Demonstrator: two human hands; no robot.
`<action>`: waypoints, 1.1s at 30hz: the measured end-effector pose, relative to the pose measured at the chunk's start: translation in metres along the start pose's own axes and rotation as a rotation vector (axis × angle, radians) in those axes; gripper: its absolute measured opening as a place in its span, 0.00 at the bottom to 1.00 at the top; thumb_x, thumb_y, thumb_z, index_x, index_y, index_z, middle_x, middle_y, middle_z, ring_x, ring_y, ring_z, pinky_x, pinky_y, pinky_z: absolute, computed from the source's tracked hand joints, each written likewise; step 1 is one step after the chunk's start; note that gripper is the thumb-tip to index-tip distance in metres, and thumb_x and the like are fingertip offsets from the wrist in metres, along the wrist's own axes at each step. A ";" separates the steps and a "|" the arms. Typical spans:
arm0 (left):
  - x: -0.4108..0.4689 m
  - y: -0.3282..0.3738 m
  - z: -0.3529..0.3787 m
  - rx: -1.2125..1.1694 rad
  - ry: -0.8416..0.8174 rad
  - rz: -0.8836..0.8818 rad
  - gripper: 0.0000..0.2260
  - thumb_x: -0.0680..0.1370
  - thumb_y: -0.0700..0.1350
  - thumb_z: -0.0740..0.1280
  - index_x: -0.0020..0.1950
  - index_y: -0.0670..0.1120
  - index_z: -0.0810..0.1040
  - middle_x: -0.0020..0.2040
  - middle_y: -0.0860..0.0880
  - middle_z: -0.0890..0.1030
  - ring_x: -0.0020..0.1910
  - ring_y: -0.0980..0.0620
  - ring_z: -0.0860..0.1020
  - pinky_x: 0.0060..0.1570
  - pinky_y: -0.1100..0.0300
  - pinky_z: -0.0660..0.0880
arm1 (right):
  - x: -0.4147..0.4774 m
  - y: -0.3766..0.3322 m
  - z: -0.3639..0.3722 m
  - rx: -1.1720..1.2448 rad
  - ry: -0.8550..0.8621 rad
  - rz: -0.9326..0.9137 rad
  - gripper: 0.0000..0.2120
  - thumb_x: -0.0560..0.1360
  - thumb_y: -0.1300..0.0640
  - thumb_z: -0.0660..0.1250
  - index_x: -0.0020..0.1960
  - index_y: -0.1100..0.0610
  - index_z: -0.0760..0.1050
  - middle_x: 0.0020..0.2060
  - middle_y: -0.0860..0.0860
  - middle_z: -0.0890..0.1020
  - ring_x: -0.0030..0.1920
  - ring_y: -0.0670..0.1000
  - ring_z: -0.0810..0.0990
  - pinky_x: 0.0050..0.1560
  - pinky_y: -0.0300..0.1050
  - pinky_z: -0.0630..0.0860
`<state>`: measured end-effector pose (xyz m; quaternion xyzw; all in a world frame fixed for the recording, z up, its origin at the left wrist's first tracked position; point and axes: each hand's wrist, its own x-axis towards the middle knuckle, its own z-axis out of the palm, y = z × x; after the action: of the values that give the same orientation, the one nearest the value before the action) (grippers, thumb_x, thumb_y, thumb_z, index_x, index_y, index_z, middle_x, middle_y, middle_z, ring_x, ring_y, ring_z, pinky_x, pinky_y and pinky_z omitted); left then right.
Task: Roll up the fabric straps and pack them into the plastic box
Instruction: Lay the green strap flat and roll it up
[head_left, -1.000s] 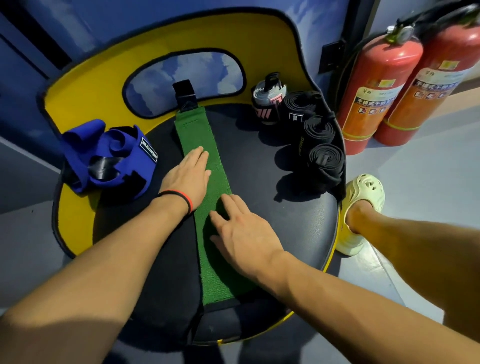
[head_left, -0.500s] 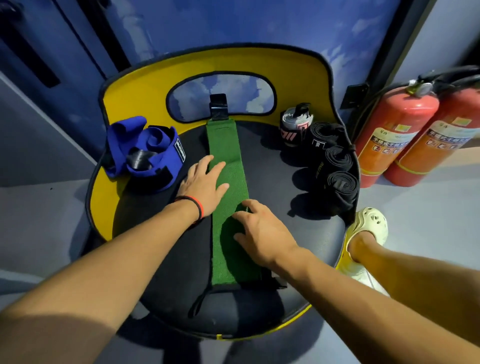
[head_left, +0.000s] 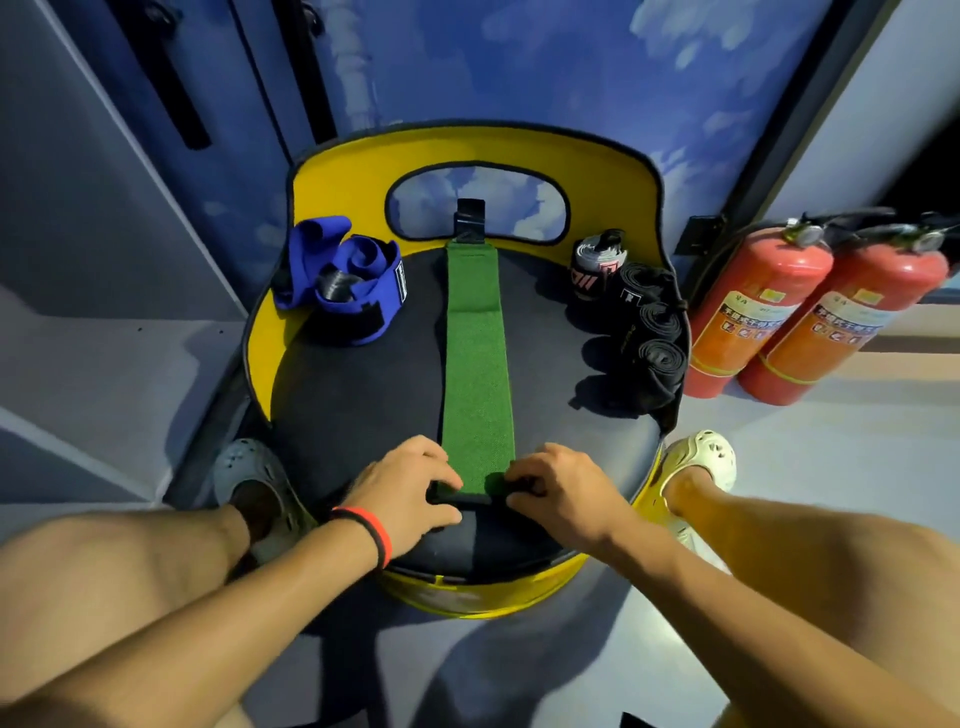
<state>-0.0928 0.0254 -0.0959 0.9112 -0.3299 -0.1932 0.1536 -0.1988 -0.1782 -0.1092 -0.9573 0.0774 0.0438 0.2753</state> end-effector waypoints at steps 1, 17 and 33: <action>-0.004 0.000 0.007 0.010 0.042 -0.006 0.13 0.73 0.55 0.75 0.57 0.59 0.84 0.64 0.61 0.73 0.61 0.54 0.77 0.61 0.58 0.71 | -0.003 -0.003 0.003 0.025 0.011 0.017 0.15 0.72 0.47 0.73 0.56 0.51 0.84 0.46 0.52 0.82 0.51 0.55 0.78 0.51 0.49 0.74; -0.006 -0.004 0.043 -0.326 0.352 0.045 0.04 0.74 0.45 0.77 0.47 0.53 0.88 0.51 0.60 0.81 0.51 0.58 0.79 0.53 0.57 0.77 | -0.015 -0.004 0.030 0.075 0.244 0.017 0.10 0.75 0.52 0.72 0.55 0.45 0.86 0.51 0.44 0.81 0.51 0.48 0.81 0.51 0.49 0.80; -0.003 -0.012 0.044 -0.141 0.373 0.168 0.09 0.72 0.47 0.78 0.52 0.50 0.87 0.50 0.56 0.82 0.49 0.52 0.80 0.48 0.57 0.79 | -0.006 -0.002 0.032 -0.116 0.206 -0.095 0.10 0.78 0.50 0.66 0.56 0.46 0.83 0.47 0.47 0.79 0.49 0.54 0.80 0.40 0.53 0.80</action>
<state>-0.1085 0.0295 -0.1387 0.8874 -0.3561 -0.0305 0.2910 -0.2051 -0.1586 -0.1338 -0.9736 0.0569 -0.0634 0.2116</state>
